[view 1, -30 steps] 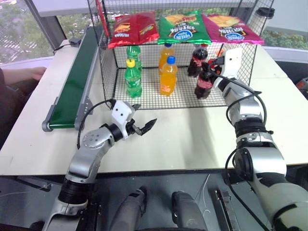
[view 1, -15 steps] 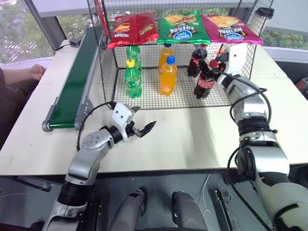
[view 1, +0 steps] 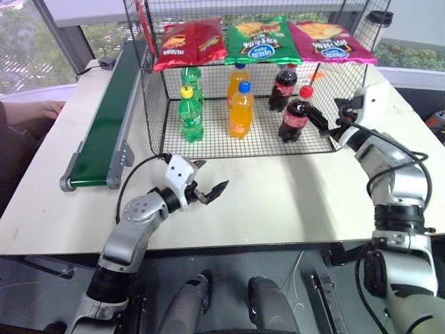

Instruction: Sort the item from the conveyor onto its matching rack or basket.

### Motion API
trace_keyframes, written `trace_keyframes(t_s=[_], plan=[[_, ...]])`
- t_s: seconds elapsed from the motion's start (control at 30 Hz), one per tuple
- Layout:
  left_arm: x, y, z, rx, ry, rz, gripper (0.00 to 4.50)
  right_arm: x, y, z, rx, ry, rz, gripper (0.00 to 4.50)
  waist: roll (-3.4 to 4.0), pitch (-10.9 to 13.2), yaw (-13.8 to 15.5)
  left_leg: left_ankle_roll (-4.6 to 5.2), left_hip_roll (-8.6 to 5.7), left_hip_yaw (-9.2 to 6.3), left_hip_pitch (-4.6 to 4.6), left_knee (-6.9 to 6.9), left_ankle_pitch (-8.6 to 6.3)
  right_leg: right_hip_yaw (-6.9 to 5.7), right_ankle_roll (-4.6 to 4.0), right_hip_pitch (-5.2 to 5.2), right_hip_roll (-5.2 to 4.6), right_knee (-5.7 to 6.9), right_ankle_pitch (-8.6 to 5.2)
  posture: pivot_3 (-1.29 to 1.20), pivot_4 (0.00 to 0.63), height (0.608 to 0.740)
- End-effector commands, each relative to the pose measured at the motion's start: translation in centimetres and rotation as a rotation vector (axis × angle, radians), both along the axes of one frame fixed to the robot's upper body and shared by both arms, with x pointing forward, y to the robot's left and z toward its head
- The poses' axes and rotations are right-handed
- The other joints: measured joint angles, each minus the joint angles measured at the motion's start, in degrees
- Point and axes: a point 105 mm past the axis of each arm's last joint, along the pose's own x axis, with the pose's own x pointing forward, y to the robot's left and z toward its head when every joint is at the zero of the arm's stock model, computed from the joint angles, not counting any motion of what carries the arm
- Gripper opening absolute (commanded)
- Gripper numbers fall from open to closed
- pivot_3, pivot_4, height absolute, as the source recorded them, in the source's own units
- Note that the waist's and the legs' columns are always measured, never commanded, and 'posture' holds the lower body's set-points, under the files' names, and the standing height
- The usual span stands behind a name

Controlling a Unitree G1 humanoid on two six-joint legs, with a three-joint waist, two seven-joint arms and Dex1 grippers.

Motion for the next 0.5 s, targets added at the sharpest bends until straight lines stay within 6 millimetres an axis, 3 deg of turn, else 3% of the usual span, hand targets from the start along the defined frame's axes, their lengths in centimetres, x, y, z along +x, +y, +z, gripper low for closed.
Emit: trace_keyframes(t_s=[0.03, 0.13, 0.27, 0.5], plan=[[0.0, 0.3, 0.1, -0.016, -0.005, 0.014, 4.50, -2.7, 1.8, -1.1, 0.024, 0.055, 0.115, 4.47, 0.01, 0.0, 0.2, 0.00, 0.00, 0.01, -0.01, 0.00, 0.00, 0.00, -0.01, 0.00, -0.01, -0.01, 0.00, 0.00, 0.150, 0.738], [0.4, 0.8, -0.3, -0.027, 0.013, 0.048, 4.50, -5.1, 5.4, -4.5, 0.021, 0.155, 0.268, 4.47, 0.03, 0.0, 0.1, 0.01, 0.00, 0.03, -0.01, 0.03, -0.01, 0.02, 0.00, 0.01, -0.04, -0.01, -0.01, 0.00, 0.150, 0.738], [0.5, 1.3, -0.7, -0.030, 0.021, 0.068, 4.50, -7.0, 9.3, -6.5, 0.049, 0.213, 0.388, 4.47, 0.04, 0.0, -0.4, -0.07, 0.09, 0.24, 0.04, 0.05, -0.07, 0.14, -0.02, -0.05, -0.04, 0.09, 0.00, 0.00, 0.150, 0.738], [0.5, 1.8, -0.6, -0.063, 0.043, 0.095, 4.50, -7.5, 11.8, -7.3, 0.066, 0.228, 0.445, 4.47, 0.03, 0.0, 0.2, -0.14, 0.14, 0.27, 0.02, 0.08, -0.11, 0.13, -0.05, -0.04, -0.01, 0.07, -0.01, 0.00, 0.150, 0.738]])
